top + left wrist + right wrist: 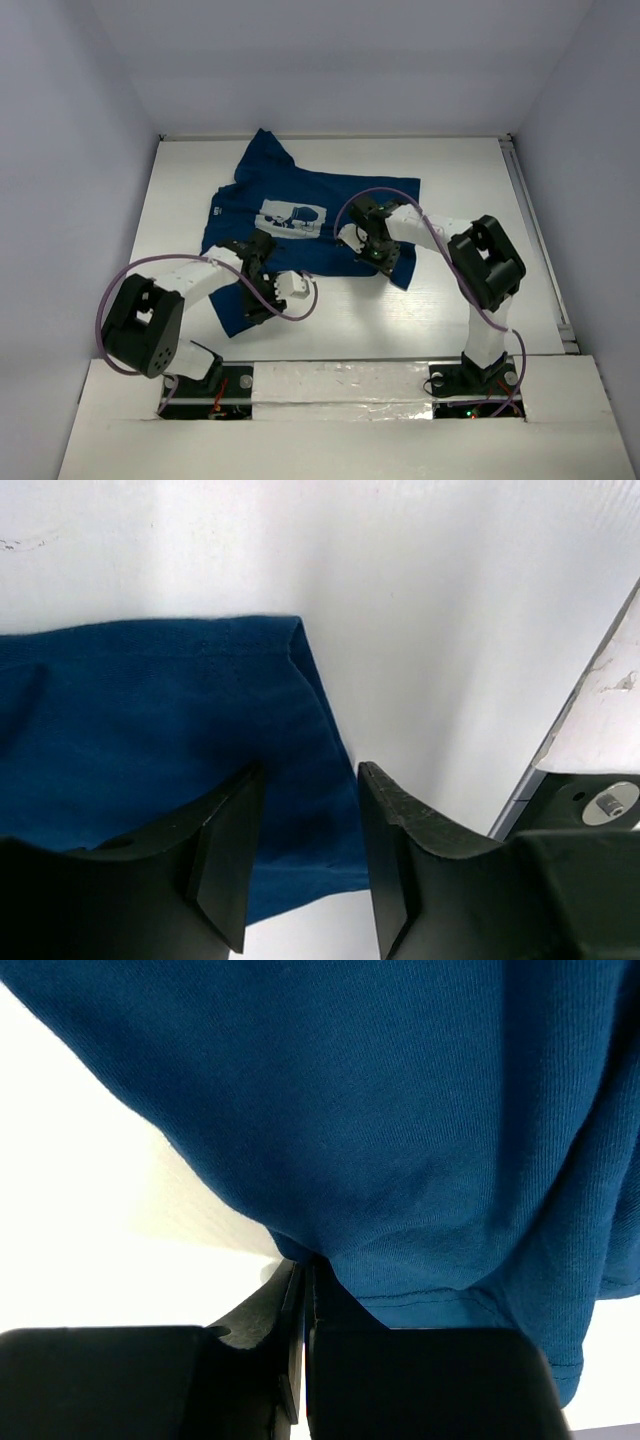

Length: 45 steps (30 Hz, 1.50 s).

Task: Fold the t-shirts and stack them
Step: Grap the side of the flattened tshirt closest away from the robot with both arms

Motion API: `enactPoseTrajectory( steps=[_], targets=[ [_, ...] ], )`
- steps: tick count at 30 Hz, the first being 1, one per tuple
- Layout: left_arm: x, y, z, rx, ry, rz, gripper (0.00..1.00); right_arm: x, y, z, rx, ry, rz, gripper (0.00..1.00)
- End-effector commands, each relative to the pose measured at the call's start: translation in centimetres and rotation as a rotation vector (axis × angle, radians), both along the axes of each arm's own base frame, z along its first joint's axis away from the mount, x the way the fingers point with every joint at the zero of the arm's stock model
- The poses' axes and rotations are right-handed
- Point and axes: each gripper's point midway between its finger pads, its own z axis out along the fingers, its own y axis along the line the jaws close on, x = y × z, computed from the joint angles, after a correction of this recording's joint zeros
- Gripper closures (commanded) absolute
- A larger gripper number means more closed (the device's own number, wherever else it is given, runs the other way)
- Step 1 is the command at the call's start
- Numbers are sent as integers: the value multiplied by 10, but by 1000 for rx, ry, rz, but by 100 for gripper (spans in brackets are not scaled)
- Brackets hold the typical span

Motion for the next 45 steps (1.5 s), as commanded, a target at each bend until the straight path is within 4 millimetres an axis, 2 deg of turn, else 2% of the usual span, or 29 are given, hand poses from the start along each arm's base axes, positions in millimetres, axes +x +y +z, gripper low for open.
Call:
enactPoseTrajectory(
  steps=[1, 3, 4, 5, 8, 18, 19, 23, 26, 31, 34, 36, 37, 39, 41, 42, 45],
  targets=[
    [2, -4, -1, 10, 9, 10, 60, 9, 13, 1, 39, -10, 20, 100],
    [-3, 3, -14, 65, 13, 19, 64, 8, 13, -1, 38, -5, 22, 100],
    [4, 2, -19, 68, -15, 28, 66, 8, 13, -1, 38, -3, 23, 100],
    [1, 11, -28, 107, -14, 37, 69, 8, 14, -1, 40, -2, 24, 100],
    [1, 10, -37, 113, -26, 47, 71, 8, 14, -1, 40, 2, 27, 100],
    [2, 1, -42, 169, -49, 120, 74, 10, 17, 3, 44, 6, 37, 100],
    [2, 2, -42, 180, -47, 132, 75, 11, 18, 4, 47, 5, 37, 100],
    [1, -1, -44, 200, -45, 148, 93, 10, 19, 3, 54, 10, 39, 100],
    [1, -3, -44, 202, -48, 146, 100, 10, 18, 1, 49, 9, 39, 100],
    [4, -2, -42, 198, -70, 122, 100, 10, 17, 4, 47, 1, 40, 100],
    [20, 1, -30, 202, -146, 125, 100, 10, 12, 4, 32, -17, 38, 100],
    [37, -2, -12, 179, -212, 137, 100, 9, 8, 5, 27, -28, 38, 100],
    [39, -1, -5, 184, -224, 139, 100, 5, 5, 5, 21, -21, 44, 100],
    [57, 0, 20, 158, -285, 171, 100, 5, -1, 15, 9, -56, 46, 100],
    [55, 7, 36, 165, -280, 178, 100, 2, -8, 26, 0, -77, 53, 100],
    [62, 6, 48, 144, -294, 176, 100, 1, -11, 29, -6, -83, 54, 100],
    [58, 14, 68, 143, -278, 168, 100, -6, -17, 46, 1, -94, 72, 100]
  ],
)
